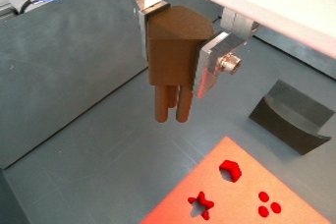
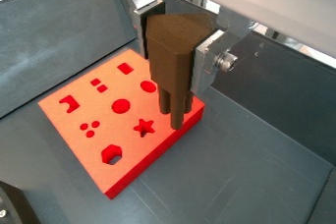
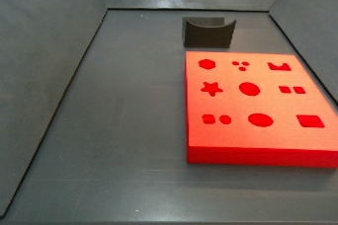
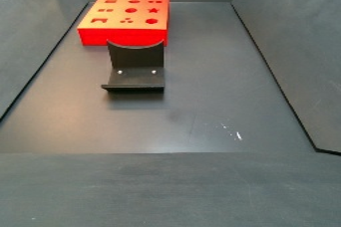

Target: Insert the 3 prong object.

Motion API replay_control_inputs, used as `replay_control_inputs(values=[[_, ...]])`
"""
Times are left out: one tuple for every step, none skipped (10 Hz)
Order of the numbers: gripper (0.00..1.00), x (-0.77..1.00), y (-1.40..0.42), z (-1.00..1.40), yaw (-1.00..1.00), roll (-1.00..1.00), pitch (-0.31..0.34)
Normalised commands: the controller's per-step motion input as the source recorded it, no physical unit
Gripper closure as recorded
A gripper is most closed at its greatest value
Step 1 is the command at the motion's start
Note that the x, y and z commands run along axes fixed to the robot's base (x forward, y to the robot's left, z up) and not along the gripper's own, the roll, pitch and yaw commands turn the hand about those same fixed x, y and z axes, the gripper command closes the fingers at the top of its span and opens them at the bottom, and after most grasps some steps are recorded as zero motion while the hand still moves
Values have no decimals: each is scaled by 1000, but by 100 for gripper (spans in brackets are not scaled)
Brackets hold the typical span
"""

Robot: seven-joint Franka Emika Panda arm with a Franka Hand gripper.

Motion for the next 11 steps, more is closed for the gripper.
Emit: replay_control_inputs(values=[[100, -69, 71, 0, 0, -3, 0], [100, 246, 243, -46, 0, -41, -59], [100, 1000, 443, 0, 0, 50, -4], [100, 1000, 340, 0, 123, 0, 0], [100, 1000, 234, -9, 123, 0, 0], [100, 1000, 0, 0, 0, 97, 0], [100, 857, 0, -137, -303, 179, 0], [100, 369, 91, -280, -729, 230, 0], [100, 280, 97, -277, -780, 214, 0], [100, 271, 97, -286, -769, 216, 0], [100, 323, 34, -303, -749, 159, 0]])
